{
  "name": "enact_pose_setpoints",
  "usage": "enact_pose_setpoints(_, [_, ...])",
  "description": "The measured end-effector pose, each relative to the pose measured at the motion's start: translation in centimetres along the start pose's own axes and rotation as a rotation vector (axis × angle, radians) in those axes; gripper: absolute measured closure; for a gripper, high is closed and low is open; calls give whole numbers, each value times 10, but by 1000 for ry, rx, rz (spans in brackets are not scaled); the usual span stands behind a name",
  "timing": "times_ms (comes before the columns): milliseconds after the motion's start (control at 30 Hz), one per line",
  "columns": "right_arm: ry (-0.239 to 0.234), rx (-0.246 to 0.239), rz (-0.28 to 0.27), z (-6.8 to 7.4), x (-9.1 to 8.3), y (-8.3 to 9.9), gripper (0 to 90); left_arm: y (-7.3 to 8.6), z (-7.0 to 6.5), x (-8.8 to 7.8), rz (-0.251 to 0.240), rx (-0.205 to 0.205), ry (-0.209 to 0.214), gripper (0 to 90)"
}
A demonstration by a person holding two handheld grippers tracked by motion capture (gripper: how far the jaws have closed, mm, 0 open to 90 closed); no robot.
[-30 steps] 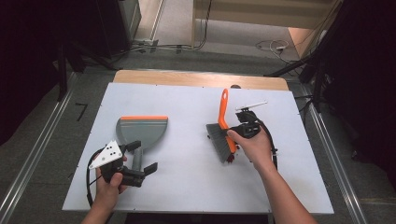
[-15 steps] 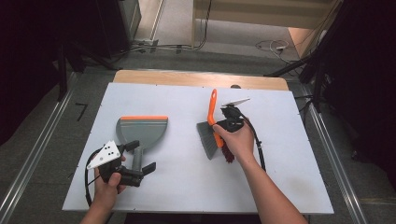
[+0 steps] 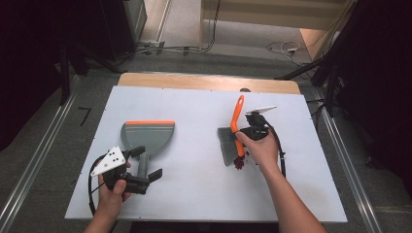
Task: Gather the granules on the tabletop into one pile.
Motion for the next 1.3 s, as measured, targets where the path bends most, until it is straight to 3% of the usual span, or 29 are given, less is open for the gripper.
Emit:
enact_pose_setpoints(33, [-29, -11, -5, 3, -4, 1, 680, 0, 0, 0, 3, -1, -1, 0])
enact_pose_setpoints(167, [-67, -70, -46, 14, -22, 1, 684, 1, 2, 1, 5, -1, -1, 0])
enact_pose_setpoints(300, [-47, -174, -109, 18, -46, 0, 684, 1, 1, 2, 7, -1, -1, 0])
enact_pose_setpoints(433, [-16, -374, -137, 18, -65, 9, 684, 1, 1, 2, 8, -1, -2, 0])
enact_pose_setpoints(533, [11, -500, -126, 15, -73, 25, 684, 1, 1, 2, 9, -1, -2, 0])
enact_pose_setpoints(833, [60, -803, -63, 6, -67, 69, 685, 2, -2, 7, 20, 4, 6, 0])
enact_pose_setpoints(900, [62, -848, -62, 7, -64, 72, 685, 2, -2, 8, 20, 4, 6, 0])
enact_pose_setpoints(967, [94, -889, -65, 7, -60, 73, 685, 2, -2, 9, 19, 4, 7, 0])
enact_pose_setpoints(1100, [79, -922, -27, 10, -47, 74, 687, 2, -3, 10, 22, 3, 8, 0])
enact_pose_setpoints(1200, [96, -934, -34, 12, -42, 67, 686, 3, -3, 9, 23, 2, 7, 0])
enact_pose_setpoints(1300, [79, -985, -54, 13, -37, 59, 685, 2, -2, 8, 19, 1, 5, 0])
Point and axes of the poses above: each handheld gripper's, and its own axes: x roughly forward along the jaws, y roughly out of its underside, z roughly to its left, the point moved 9 cm from there along x, roughly forward along the jaws, and after that the axes turned 15 degrees about y, right-handed, at the moved point
